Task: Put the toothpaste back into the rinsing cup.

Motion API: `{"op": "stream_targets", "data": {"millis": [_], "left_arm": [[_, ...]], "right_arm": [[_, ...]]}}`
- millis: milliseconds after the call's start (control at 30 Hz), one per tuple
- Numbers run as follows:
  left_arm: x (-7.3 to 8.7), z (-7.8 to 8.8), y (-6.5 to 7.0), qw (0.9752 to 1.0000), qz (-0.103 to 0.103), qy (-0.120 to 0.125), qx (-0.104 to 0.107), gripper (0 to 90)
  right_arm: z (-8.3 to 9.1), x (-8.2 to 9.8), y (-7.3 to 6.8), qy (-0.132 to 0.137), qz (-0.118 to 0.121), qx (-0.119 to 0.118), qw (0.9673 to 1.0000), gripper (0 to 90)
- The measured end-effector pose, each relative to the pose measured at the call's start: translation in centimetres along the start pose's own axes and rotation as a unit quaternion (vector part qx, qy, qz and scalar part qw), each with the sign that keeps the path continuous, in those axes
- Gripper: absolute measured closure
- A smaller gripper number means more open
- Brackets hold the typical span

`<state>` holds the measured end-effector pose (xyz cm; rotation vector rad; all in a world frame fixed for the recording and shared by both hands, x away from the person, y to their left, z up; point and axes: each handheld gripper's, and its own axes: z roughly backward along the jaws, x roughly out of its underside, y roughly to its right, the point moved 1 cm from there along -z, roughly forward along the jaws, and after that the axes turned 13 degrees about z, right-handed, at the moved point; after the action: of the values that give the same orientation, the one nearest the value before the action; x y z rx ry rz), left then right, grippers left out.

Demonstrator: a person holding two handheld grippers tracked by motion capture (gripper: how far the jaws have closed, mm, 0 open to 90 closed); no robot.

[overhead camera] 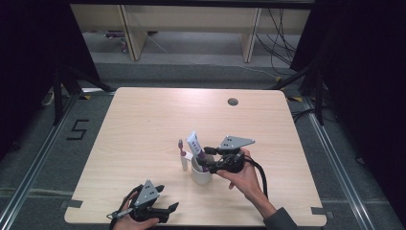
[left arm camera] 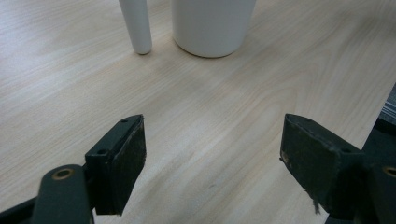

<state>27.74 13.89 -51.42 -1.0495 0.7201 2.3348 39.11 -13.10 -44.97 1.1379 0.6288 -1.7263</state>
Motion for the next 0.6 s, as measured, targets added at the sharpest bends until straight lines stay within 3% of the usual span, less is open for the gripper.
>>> {"op": "stream_targets", "data": {"millis": [33,67,100,167,200,300,367,433,600], "left_arm": [[0.0,0.0,0.0,1.0,0.0,0.0,0.0,22.3],[0.0,0.1,0.0,1.0,-0.004,-0.002,0.0,22.3],[0.0,0.1,-0.1,1.0,-0.002,-0.001,0.0,22.3],[0.0,0.1,-0.1,1.0,-0.004,-0.002,-0.003,22.3],[0.0,0.1,0.0,1.0,0.003,0.003,0.0,22.3],[-0.1,0.1,-0.1,1.0,-0.002,0.0,-0.001,22.3],[0.0,0.1,0.0,1.0,0.0,0.001,-0.001,22.3],[0.0,0.1,-0.1,1.0,-0.001,0.001,-0.001,22.3],[0.0,0.2,-0.1,1.0,-0.002,0.001,-0.001,22.3]], "right_arm": [[0.0,0.0,0.0,0.0,0.0,0.0,1.0,46.8],[0.1,0.0,-0.3,0.0,-0.023,0.0,0.9997,46.4],[0.2,-0.1,-0.1,0.006,-0.01,-0.012,0.9999,44.9],[0.4,-0.2,0.0,0.006,-0.013,-0.013,0.9998,44.2],[0.7,-0.2,-0.2,0.005,-0.032,-0.005,0.9995,43.8],[1.1,-0.3,0.3,0.017,-0.016,-0.005,0.9997,43.3],[1.6,-0.3,0.4,0.011,-0.027,0.005,0.9996,43.2],[1.6,-0.3,0.6,0.017,-0.023,-0.003,0.9996,43.1],[2.6,-0.3,1.0,0.019,-0.029,0.012,0.9993,42.0]]}}
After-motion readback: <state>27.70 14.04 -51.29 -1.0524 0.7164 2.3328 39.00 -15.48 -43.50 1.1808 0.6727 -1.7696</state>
